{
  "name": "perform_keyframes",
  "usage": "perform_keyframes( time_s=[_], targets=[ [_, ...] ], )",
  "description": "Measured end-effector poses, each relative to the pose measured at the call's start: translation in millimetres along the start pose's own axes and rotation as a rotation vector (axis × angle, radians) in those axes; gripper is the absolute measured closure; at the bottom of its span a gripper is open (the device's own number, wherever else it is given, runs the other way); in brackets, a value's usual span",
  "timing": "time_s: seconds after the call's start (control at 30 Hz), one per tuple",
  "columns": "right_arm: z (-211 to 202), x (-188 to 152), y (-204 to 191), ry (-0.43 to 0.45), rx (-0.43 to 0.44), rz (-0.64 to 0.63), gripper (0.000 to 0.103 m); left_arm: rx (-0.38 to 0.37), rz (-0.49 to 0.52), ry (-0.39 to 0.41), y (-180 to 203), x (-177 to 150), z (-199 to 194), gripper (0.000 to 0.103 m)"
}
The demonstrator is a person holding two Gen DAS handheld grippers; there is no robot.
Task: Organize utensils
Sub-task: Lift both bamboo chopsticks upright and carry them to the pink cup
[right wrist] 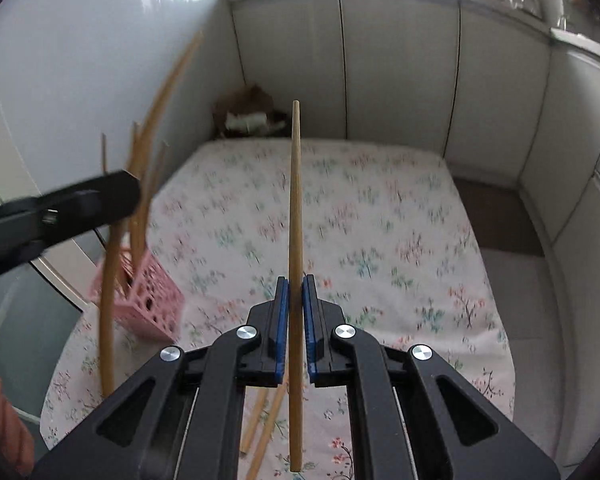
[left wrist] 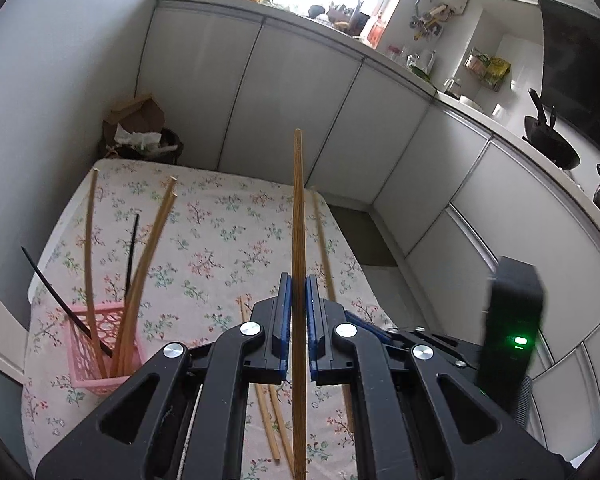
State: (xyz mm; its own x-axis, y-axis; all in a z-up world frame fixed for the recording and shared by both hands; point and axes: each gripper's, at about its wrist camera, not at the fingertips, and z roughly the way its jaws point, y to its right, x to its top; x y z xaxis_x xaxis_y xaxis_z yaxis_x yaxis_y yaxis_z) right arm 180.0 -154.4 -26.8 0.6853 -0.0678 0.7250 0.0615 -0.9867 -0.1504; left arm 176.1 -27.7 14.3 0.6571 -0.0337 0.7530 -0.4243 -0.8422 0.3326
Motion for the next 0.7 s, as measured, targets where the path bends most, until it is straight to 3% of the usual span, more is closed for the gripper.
perform_keyframes(
  time_s=[0.33,0.57,0.7],
  targets=[
    [-31,3,-8,0.169,0.113,-0.008,0.096,0.037,-0.003,0.082,-21,8,-17,0.097],
    [-43,7,-9,0.235,0.189,0.0,0.096,0.094,-0.001,0.228,-52,19,-46,0.097],
    [-45,6,-13,0.255,0.204,0.001,0.095,0.161,0.004,0.32,-74,19,-54,0.097]
  ],
)
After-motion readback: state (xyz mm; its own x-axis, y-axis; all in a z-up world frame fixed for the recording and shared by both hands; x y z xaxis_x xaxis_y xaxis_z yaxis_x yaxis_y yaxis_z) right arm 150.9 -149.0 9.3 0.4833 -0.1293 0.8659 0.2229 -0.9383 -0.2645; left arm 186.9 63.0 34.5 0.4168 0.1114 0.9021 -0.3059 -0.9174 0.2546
